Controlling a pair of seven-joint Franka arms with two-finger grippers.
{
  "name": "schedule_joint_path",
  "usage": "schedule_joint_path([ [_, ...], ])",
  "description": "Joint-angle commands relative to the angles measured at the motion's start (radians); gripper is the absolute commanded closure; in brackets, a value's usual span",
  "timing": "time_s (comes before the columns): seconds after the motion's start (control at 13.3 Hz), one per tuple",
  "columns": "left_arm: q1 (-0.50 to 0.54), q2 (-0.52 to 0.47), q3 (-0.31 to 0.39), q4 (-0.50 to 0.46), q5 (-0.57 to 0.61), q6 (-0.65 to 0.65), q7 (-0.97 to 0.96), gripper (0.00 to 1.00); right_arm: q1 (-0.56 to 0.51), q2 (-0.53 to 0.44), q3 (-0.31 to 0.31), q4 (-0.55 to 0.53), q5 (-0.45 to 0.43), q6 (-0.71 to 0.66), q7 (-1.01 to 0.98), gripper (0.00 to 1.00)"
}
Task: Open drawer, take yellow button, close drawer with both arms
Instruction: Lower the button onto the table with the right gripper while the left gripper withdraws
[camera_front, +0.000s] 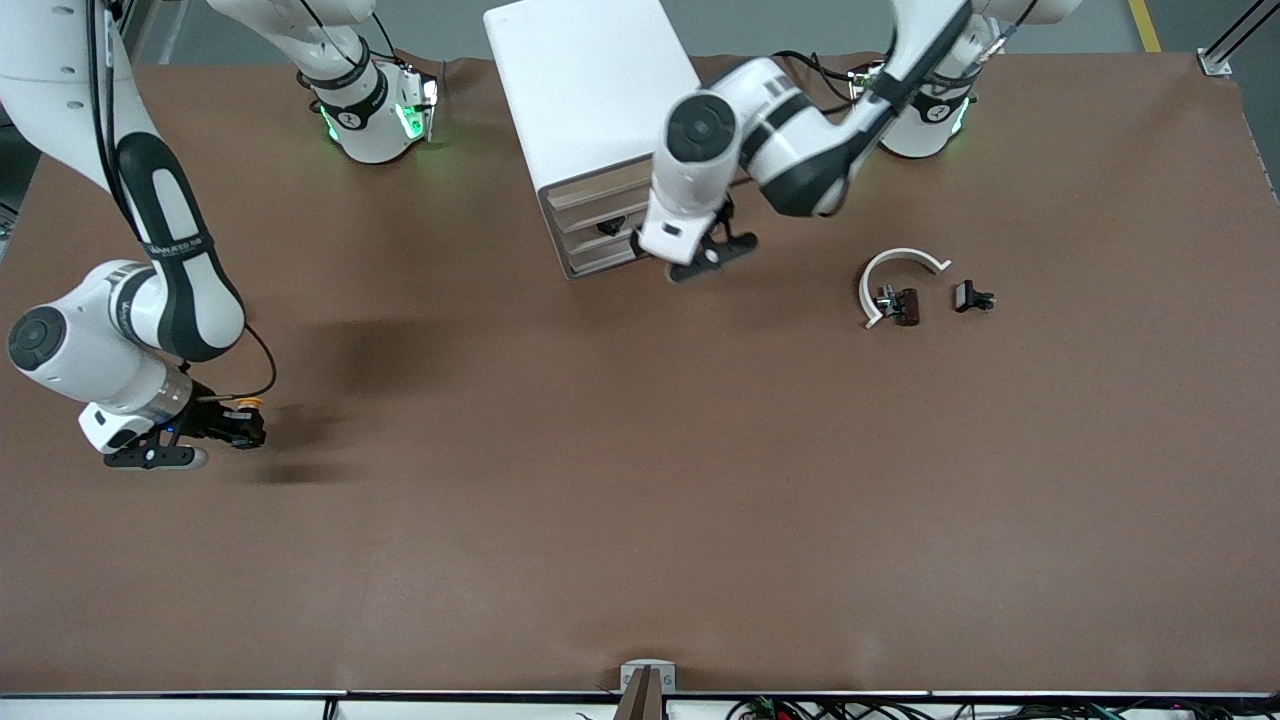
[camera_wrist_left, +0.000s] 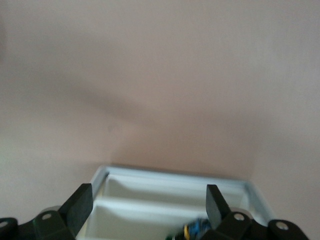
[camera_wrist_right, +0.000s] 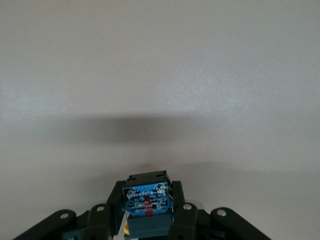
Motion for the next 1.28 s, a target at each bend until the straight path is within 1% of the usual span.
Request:
schedule_joint_path([
  [0.0,0.118,-0.013,-0.009,0.023,0.021,-0.012,-0.004,0.00,-0.027,0.050,0.019,0.030,0.032,0.020,-0.028,1.00],
  [0.08,0.166,-0.013,-0.009,0.041,0.030,-0.012,0.002,0.00,-0.029,0.058,0.019,0.035,0.034,0.020,-0.023,1.00],
  [0.3,0.281,-0.016,-0.009,0.113,0.132,-0.012,0.060,0.00,-0.035,0.093,0.016,0.076,0.035,0.018,-0.005,1.00],
  [0.45,0.377,-0.018,-0.012,0.150,0.139,-0.012,0.166,0.00,-0.043,0.098,0.017,0.080,0.034,0.018,0.041,1.00],
  [0.6,0.444,-0.024,-0.010,0.170,0.140,-0.012,0.270,0.00,-0.043,0.099,0.016,0.080,0.034,0.018,0.074,1.00],
  [0.68,0.480,-0.034,-0.009,0.185,0.156,-0.012,0.302,0.00,-0.046,0.099,0.016,0.080,0.034,0.017,0.072,0.64],
  [0.75,0.513,-0.039,-0.010,0.202,0.185,-0.014,0.348,0.00,-0.046,0.099,0.016,0.084,0.034,0.015,0.071,0.01],
  [0.9,0.556,-0.058,-0.009,0.240,0.222,-0.066,0.489,0.00,-0.040,0.092,0.014,0.110,0.020,-0.008,0.061,0.00],
  [0.98,0.585,-0.062,-0.010,0.265,0.222,-0.096,0.566,0.00,-0.036,0.079,0.014,0.124,-0.003,-0.058,0.036,0.00],
  [1.05,0.614,-0.074,-0.010,0.285,0.222,-0.124,0.646,0.00,-0.042,0.056,0.014,0.159,-0.027,-0.127,-0.015,0.00],
  [1.2,0.658,-0.110,-0.010,0.297,0.222,-0.165,0.779,0.00,-0.039,0.020,0.013,0.248,-0.040,-0.306,-0.035,0.00],
])
